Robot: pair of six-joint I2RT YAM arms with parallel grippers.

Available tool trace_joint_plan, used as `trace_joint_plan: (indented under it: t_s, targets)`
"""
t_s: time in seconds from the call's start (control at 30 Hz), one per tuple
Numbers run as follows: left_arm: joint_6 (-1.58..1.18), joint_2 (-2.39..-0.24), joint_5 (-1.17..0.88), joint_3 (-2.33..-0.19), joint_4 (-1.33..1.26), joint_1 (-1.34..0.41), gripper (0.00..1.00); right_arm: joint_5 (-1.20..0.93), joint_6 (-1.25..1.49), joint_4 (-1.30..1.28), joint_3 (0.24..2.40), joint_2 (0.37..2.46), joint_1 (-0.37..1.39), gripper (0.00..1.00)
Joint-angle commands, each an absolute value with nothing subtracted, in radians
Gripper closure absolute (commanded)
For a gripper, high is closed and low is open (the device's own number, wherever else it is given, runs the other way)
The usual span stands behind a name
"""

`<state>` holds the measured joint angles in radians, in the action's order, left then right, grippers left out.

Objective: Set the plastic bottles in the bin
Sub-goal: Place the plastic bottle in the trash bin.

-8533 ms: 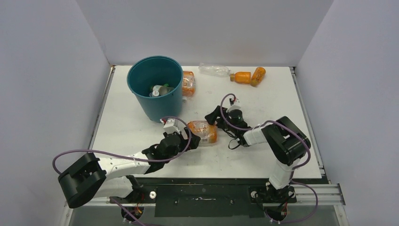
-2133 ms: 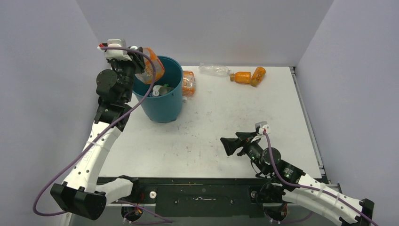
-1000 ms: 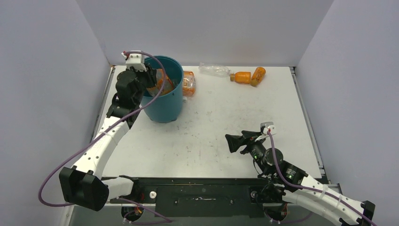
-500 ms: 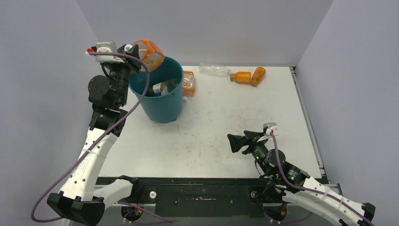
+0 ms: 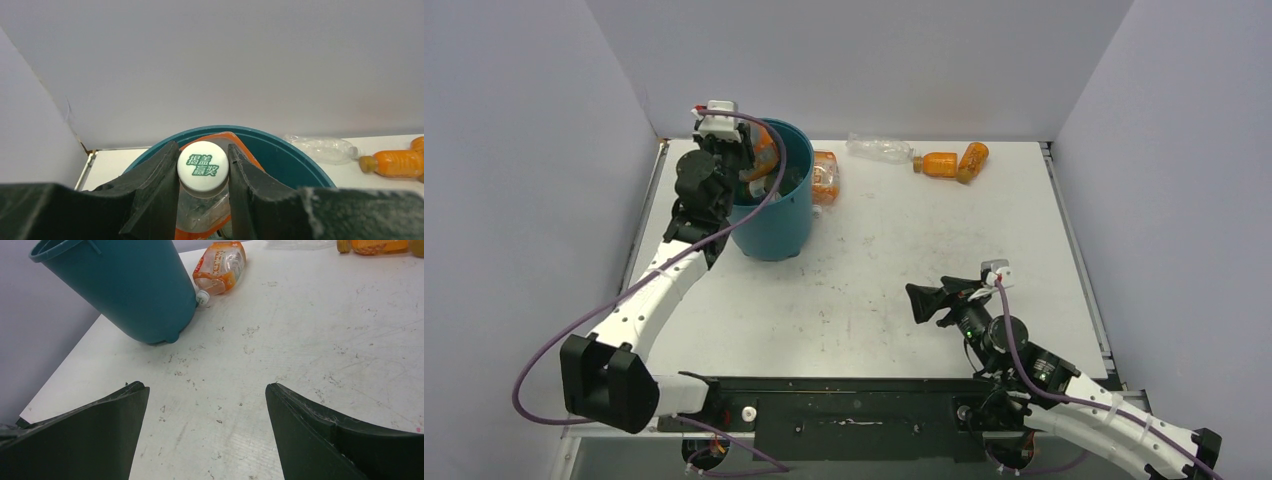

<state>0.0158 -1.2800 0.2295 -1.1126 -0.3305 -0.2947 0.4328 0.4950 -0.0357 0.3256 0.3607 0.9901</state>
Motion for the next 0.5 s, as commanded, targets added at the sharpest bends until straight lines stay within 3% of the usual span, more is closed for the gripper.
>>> trace_joint_plan:
  t_s: [0.0, 0.47]
  targets:
    - [0.146, -1.330, 0.288, -1.132, -0.515, -0.336, 1.00, 0.434, 0.506, 0.042, 0.312, 0.371, 0.995, 0.10]
    - [0.008, -1.494, 0.084, -1.253, -0.126, -0.326, 1.00, 0.420, 0.534, 0.024, 0.296, 0.348, 0.996, 0.10]
